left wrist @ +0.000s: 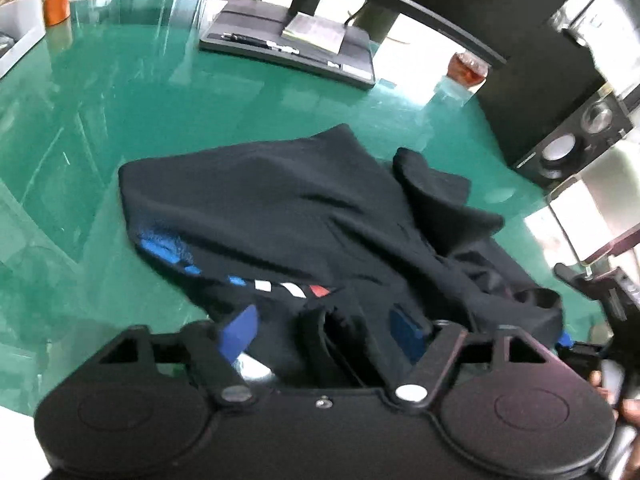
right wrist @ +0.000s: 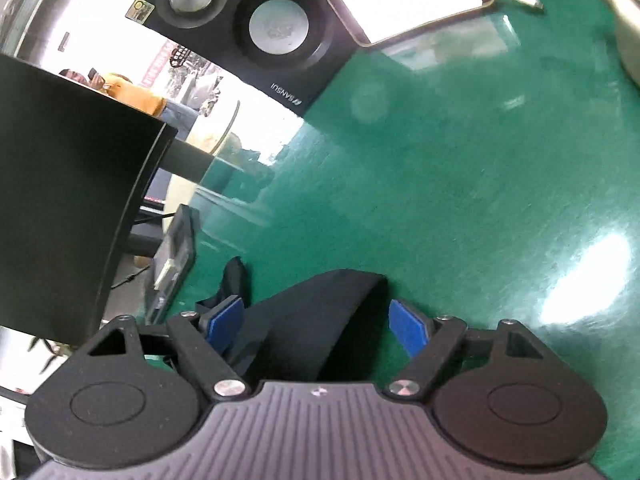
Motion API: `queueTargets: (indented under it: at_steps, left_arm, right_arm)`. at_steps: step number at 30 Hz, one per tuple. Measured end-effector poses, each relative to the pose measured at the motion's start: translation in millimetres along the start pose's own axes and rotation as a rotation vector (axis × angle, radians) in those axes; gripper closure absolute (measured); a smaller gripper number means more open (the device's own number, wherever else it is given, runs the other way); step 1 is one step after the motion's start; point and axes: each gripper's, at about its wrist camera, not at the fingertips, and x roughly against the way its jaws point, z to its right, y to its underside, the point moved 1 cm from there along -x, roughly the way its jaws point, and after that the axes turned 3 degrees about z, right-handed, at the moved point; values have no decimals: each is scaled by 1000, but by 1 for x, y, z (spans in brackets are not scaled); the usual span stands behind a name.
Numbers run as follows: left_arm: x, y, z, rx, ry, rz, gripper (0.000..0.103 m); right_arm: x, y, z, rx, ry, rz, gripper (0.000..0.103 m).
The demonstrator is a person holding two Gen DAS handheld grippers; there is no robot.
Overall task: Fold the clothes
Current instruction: 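Lift the black shirt by its hem with both tools and swing it up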
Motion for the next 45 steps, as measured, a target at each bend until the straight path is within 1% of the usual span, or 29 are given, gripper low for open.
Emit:
queueTargets:
  at_steps: [2, 3, 4, 5, 7, 10, 13, 16, 17, 20, 21, 22, 24, 25, 27, 29, 31, 32, 33, 34, 35, 36, 37, 39, 40, 41, 42, 44, 45]
  left_arm:
    - [-6, 0, 10, -31, -1, -2, 62]
    - [-10, 0, 14, -38, -6, -3, 88]
    - [-13, 1, 17, -39, -15, -2, 92]
    - [-14, 1, 17, -31, -18, 8, 92]
    - [-5, -1, 15, -8, -9, 54, 93]
    - [27, -29, 8, 15, -15, 210, 93]
    - [59, -62, 4, 42, -8, 355, 93]
    - [129, -90, 10, 32, 42, 598, 93]
    - [150, -92, 13, 11, 54, 667, 93]
    - [181, -82, 17, -31, 57, 752, 92]
    - [186, -75, 16, -34, 56, 761, 92]
    - [187, -61, 13, -33, 36, 747, 92]
    - [181, -39, 6, -26, -2, 704, 92]
    - [171, -24, -1, -9, -20, 656, 92]
    - [148, 4, -16, 29, -60, 539, 92]
    - [115, 35, -33, 61, -125, 404, 92]
    - [91, 56, -48, 89, -181, 294, 92]
    - [81, 67, -58, 117, -203, 237, 92]
    - [81, 71, -62, 128, -207, 220, 91]
    - [81, 75, -67, 130, -209, 201, 89]
    - [84, 82, -71, 124, -222, 185, 86]
    - [90, 86, -74, 114, -240, 186, 78]
    - [95, 89, -76, 105, -255, 191, 72]
    - [103, 92, -80, 106, -280, 199, 67]
    - [105, 92, -81, 115, -279, 199, 62]
    - [105, 90, -83, 133, -269, 190, 57]
    - [100, 84, -84, 147, -255, 178, 50]
    - [86, 76, -87, 170, -206, 153, 41]
    - [79, 75, -86, 181, -194, 151, 34]
  right_arm:
    - [-4, 1, -1, 14, -29, -28, 25]
    - [-5, 1, -3, 33, -27, -31, 35]
    - [-7, 3, -6, 54, -9, -35, 46]
    - [-10, 4, -7, 66, 5, -51, 78]
    - [-13, 4, -9, 66, 2, -68, 79]
    - [-18, 4, -24, 88, -28, -84, 79]
    - [-20, -7, -60, 135, -112, -65, 79]
    - [-3, -17, -110, 212, -238, 3, 81]
    - [6, -19, -126, 240, -284, 30, 82]
    - [34, -17, -160, 323, -369, 101, 82]
    - [40, -15, -164, 343, -379, 113, 82]
    - [45, -13, -166, 358, -381, 120, 82]
    - [48, 0, -156, 378, -348, 78, 82]
    - [47, 4, -150, 381, -336, 48, 82]
    - [37, 22, -119, 371, -243, -71, 82]
    - [23, 38, -86, 309, -144, -204, 79]
    - [10, 50, -57, 235, -60, -327, 79]
    - [4, 53, -46, 197, -29, -379, 76]
    - [1, 56, -38, 176, 8, -424, 67]
    - [2, 55, -34, 162, 39, -441, 58]
    - [7, 53, -31, 155, 53, -427, 36]
    - [13, 50, -29, 155, 58, -399, 24]
    - [19, 47, -27, 157, 62, -367, 23]
    - [33, 38, -21, 150, 68, -301, 22]
    - [39, 33, -18, 145, 71, -268, 21]
    - [42, 29, -11, 129, 73, -258, 21]
    - [42, 26, -4, 108, 75, -260, 19]
    - [39, 23, 4, 92, 41, -264, 17]
    - [38, 24, 4, 91, 27, -266, 17]
